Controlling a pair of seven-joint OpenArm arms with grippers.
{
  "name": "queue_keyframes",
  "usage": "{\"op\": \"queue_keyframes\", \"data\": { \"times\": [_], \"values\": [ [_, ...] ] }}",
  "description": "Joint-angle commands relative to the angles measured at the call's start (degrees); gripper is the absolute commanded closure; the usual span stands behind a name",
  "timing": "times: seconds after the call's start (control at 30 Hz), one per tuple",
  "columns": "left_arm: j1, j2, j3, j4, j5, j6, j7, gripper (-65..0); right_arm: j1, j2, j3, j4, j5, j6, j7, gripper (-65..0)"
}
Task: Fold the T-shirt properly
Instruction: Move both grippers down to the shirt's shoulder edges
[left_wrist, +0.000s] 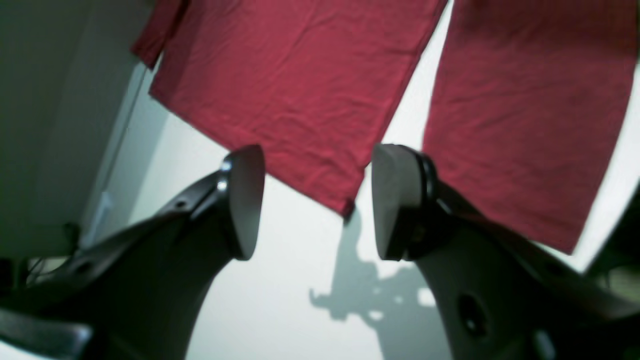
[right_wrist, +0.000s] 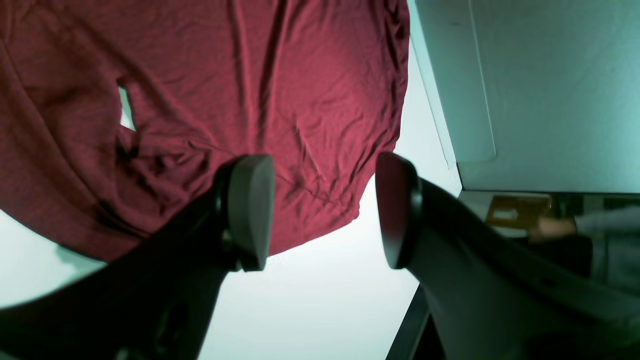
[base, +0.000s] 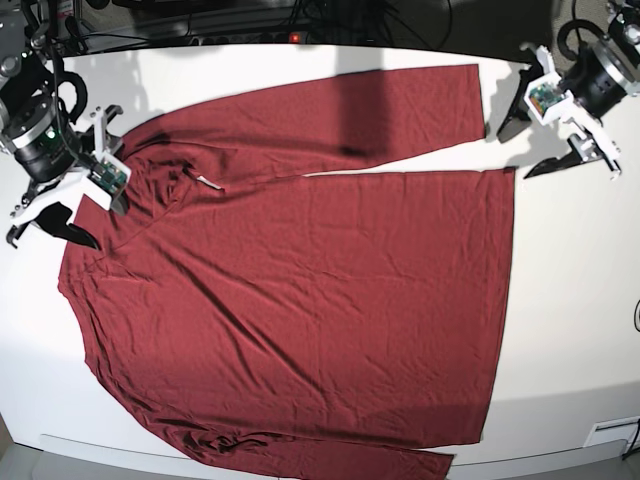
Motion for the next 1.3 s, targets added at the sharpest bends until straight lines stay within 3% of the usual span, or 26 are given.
{"op": "queue_keyframes", "data": {
  "times": [0.0,0.17,0.23,0.27,0.33,0.43,0.5,0.77,0.97,1.17,1.27],
  "values": [
    [-0.98,-0.72,-0.52,0.61,1.33,0.83,0.22,-31.9,0.20,0.81,0.48,0.92,-0.09,-0.50,0.74,-32.6],
    [-5.64,-0.70,4.15,-4.79,2.29,0.98,-1.05,-31.9,0.20,0.79,0.48,0.92,0.09,-0.28,0.74,-32.6],
    [-8.02,-0.70,9.18,-8.76,7.69,1.18,-1.05,-31.9,0.20,0.79,0.48,0.92,0.09,-0.28,0.72,-32.6],
    [-9.38,-0.70,11.96,-11.04,10.60,2.29,-1.01,-31.9,0.20,0.79,0.48,0.92,0.09,-0.28,0.72,-32.6],
    [-11.91,-0.68,17.22,-15.37,15.67,7.74,-0.33,-31.9,0.20,0.79,0.48,0.92,0.09,-0.28,0.72,-32.6],
    [-15.19,-0.70,22.84,-19.04,18.29,13.57,5.31,-31.9,0.20,0.79,0.48,0.92,0.09,-0.28,0.70,-32.6],
    [-16.72,-0.70,24.74,-20.15,19.98,13.97,7.98,-31.9,0.20,0.79,0.48,0.92,0.09,-0.28,0.66,-32.6],
    [-20.24,-0.72,25.27,-21.29,21.24,14.36,7.98,-31.9,0.20,0.76,0.48,0.92,0.11,-0.28,0.26,-32.6],
    [-20.26,-0.55,25.29,-24.63,19.39,13.29,4.66,-31.9,0.20,0.79,0.48,0.92,0.11,-0.28,0.28,-32.6],
    [-21.46,4.15,25.29,-29.88,19.34,13.29,2.89,-31.9,0.20,0.79,0.48,0.92,0.11,-0.31,0.26,-32.6],
    [-21.64,4.42,25.29,-31.10,19.63,13.29,3.32,-31.9,0.20,0.79,0.48,0.92,0.11,-0.31,0.26,-32.6]
  ]
}}
